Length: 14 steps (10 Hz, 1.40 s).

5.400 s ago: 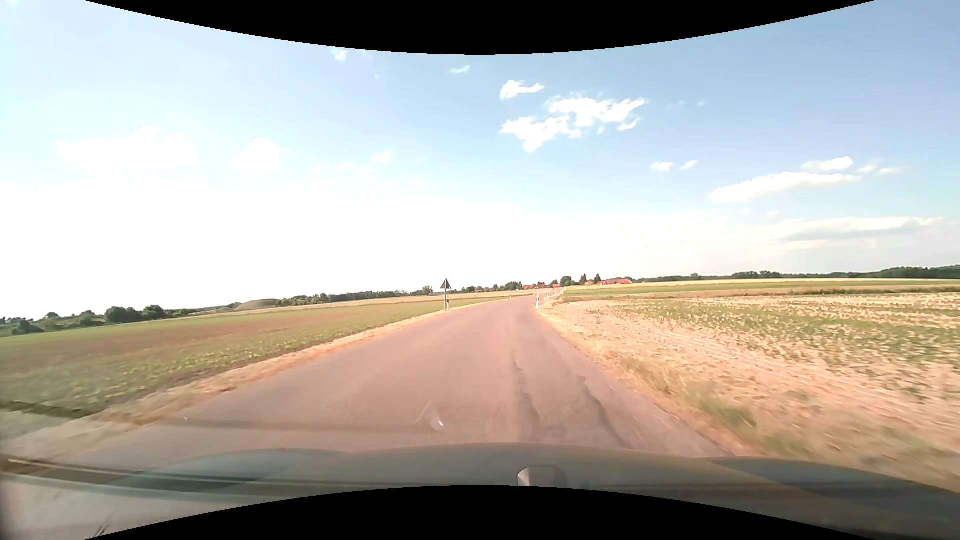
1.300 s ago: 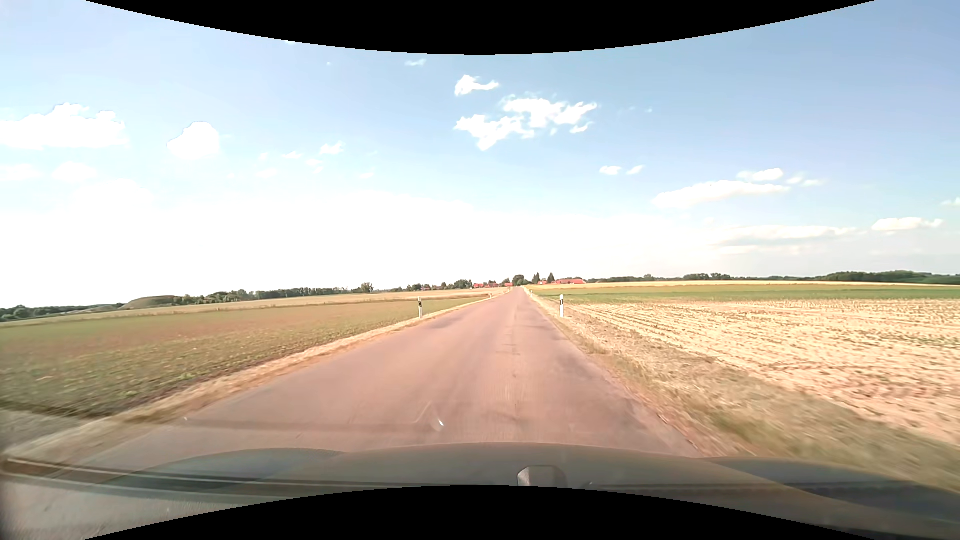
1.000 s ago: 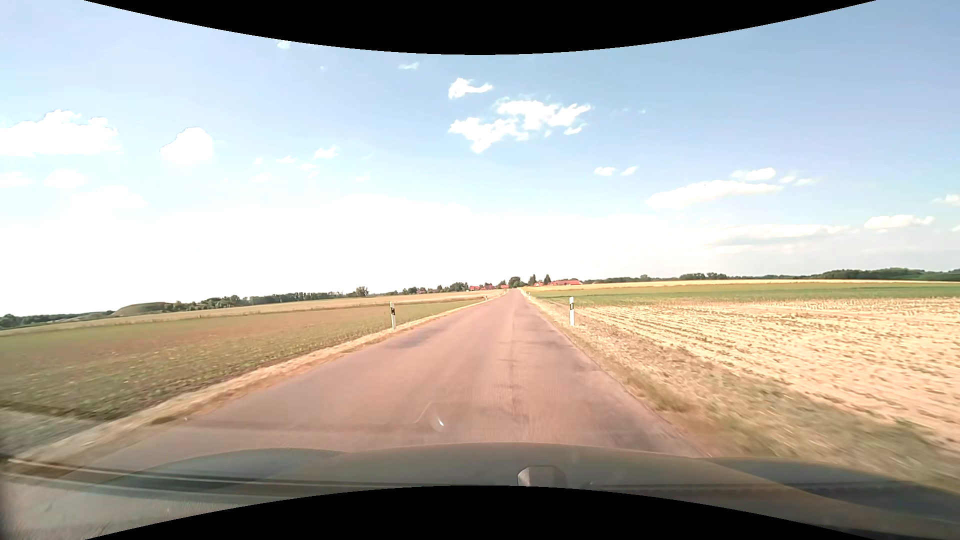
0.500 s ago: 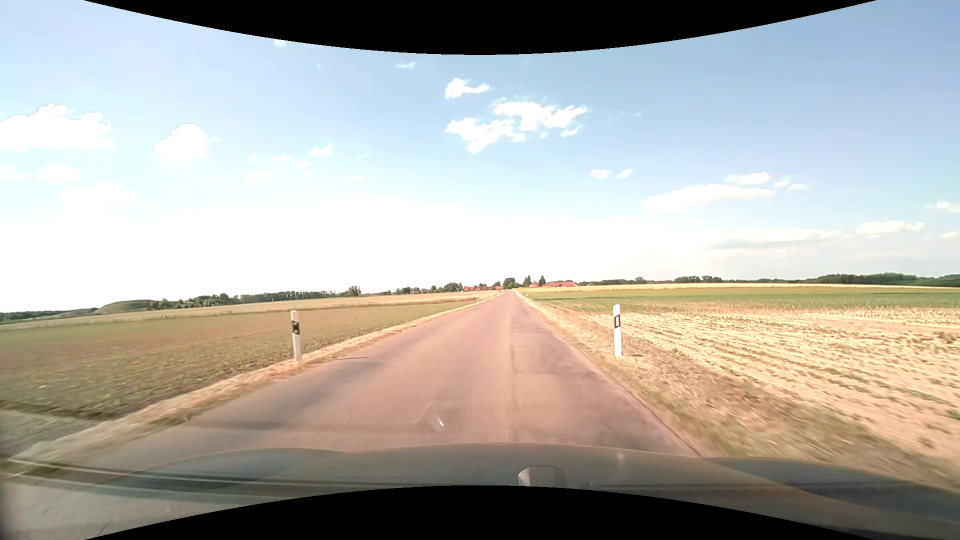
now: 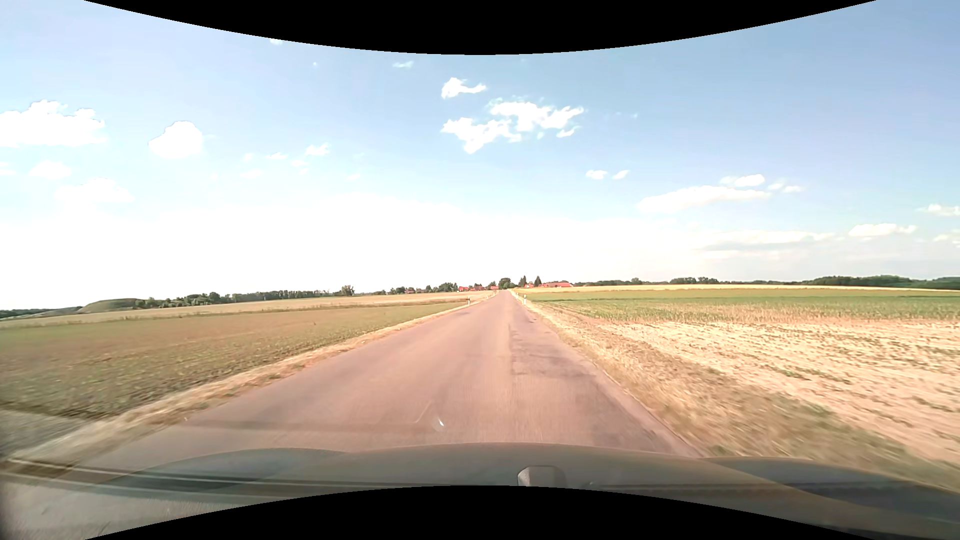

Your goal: Follow the waypoints while adhering to traffic rules and regulations

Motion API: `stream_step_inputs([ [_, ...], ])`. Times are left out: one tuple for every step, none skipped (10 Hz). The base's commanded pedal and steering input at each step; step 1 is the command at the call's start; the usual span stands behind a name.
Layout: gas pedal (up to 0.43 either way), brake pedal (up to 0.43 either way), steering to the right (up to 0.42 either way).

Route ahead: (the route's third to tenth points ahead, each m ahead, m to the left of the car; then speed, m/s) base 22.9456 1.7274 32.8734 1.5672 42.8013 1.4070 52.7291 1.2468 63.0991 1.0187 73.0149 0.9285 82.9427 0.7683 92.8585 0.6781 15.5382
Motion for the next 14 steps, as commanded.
stream_step_inputs([
  [0.087,0.006,0.003],
  [0.087,0.006,0.003],
  [0.087,0.006,0.003],
  [0.087,0.006,0.001],
  [0.087,0.006,0.001],
  [0.079,0.006,0.001],
  [0.079,0.006,0.001],
  [0.079,0.006,0.001],
  [0.079,0.006,0.000],
  [0.067,0.006,0.000],
  [0.067,0.006,0.000],
  [0.067,0.006,0.000],
  [0.067,0.006,0.000],
  [0.067,0.006,0.000],
])
